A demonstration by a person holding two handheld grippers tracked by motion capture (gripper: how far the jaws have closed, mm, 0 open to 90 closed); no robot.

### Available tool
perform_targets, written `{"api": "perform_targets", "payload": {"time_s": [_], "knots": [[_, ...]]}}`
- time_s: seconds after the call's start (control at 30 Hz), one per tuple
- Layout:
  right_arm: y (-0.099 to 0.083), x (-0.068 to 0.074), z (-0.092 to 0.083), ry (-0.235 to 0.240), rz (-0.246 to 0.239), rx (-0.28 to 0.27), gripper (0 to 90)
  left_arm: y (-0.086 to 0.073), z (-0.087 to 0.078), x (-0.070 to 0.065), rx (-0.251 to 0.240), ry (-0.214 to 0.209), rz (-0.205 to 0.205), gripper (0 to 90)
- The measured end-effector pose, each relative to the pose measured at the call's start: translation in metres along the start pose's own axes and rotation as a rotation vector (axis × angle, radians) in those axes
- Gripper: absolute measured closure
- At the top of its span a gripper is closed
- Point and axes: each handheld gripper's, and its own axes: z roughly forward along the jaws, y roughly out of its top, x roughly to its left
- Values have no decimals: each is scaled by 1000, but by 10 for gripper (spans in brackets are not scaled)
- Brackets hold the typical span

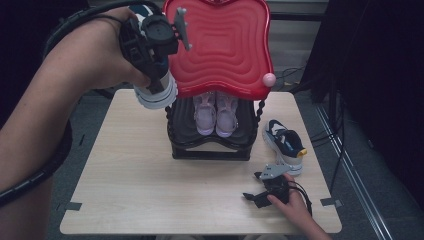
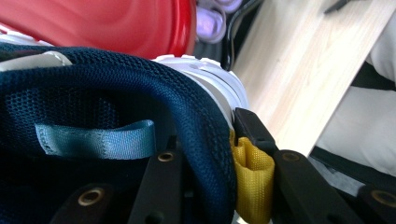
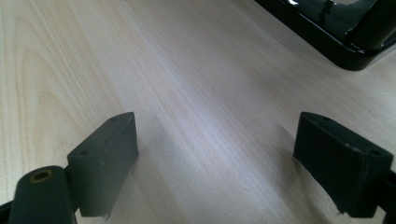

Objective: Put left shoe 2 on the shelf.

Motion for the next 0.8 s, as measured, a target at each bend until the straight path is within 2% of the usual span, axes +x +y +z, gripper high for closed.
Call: {"api": "perform_targets", "payload": {"time_s": [0.07, 0.2, 0.33, 0.53, 0.7, 0.8], "knots": [[0, 0, 0, 0, 0, 0, 129, 6, -1, 0, -10, 15, 9, 730], [0, 0, 0, 0, 0, 0, 129, 20, 2, 2, -27, 41, 66, 731], [0, 0, 0, 0, 0, 0, 129, 37, 14, 6, -32, 55, 118, 729], [0, 0, 0, 0, -1, 0, 129, 58, 30, 11, -32, 85, 173, 728], [0, 0, 0, 0, 0, 0, 129, 72, 38, 15, -42, 104, 208, 726], [0, 0, 0, 1, 0, -2, 130, 79, 42, 17, -52, 105, 214, 726]]}}
